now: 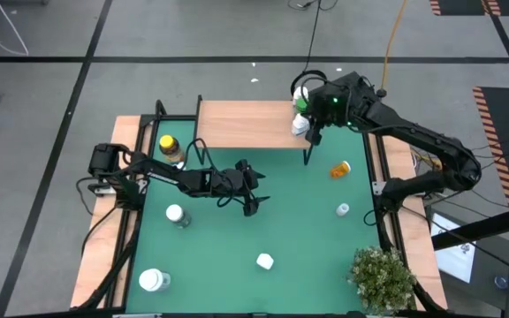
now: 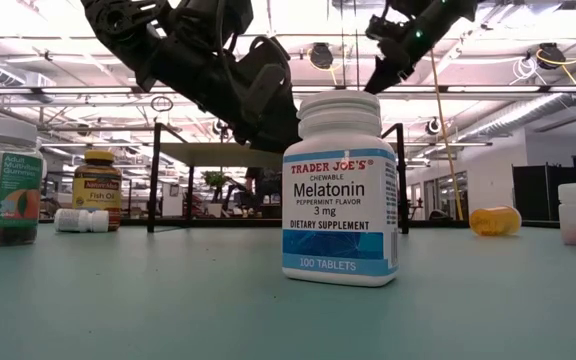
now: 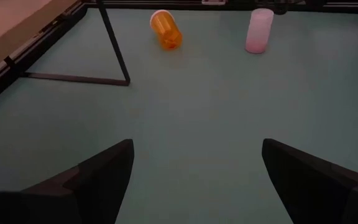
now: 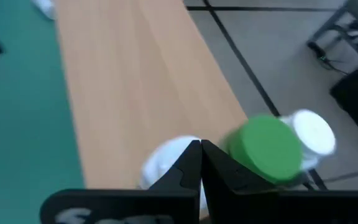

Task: Pick and place medicine bottles onto shelf by color
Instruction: Adjust the medicine bottles on the shelf

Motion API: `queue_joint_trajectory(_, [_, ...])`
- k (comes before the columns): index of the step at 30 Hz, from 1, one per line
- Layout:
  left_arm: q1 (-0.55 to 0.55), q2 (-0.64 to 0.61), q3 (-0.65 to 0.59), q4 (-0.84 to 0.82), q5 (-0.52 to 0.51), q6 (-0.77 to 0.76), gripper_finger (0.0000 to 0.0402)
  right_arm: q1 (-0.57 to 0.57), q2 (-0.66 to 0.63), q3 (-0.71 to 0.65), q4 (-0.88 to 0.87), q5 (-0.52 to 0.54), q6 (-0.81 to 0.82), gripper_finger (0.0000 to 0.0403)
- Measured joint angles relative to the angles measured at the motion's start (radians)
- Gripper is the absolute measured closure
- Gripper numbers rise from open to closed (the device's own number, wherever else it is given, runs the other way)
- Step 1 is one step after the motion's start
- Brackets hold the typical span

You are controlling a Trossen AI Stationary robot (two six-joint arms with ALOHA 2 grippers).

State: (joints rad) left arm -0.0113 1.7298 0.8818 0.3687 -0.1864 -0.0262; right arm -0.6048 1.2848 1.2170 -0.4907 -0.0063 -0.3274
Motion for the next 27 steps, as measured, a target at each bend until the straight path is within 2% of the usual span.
queue_joint_trajectory(7, [0.000,0.000,0.000,0.002,0.000,-0.003,0.0046,0.001,-0.020,-0.046,0.009,0.005,0.000,0.0403])
queue_joint_trajectory(27, [0.000,0.000,0.000,0.005,0.000,0.002,0.0046,0.033,-0.020,-0.046,0.011,0.011,0.087,0.0403])
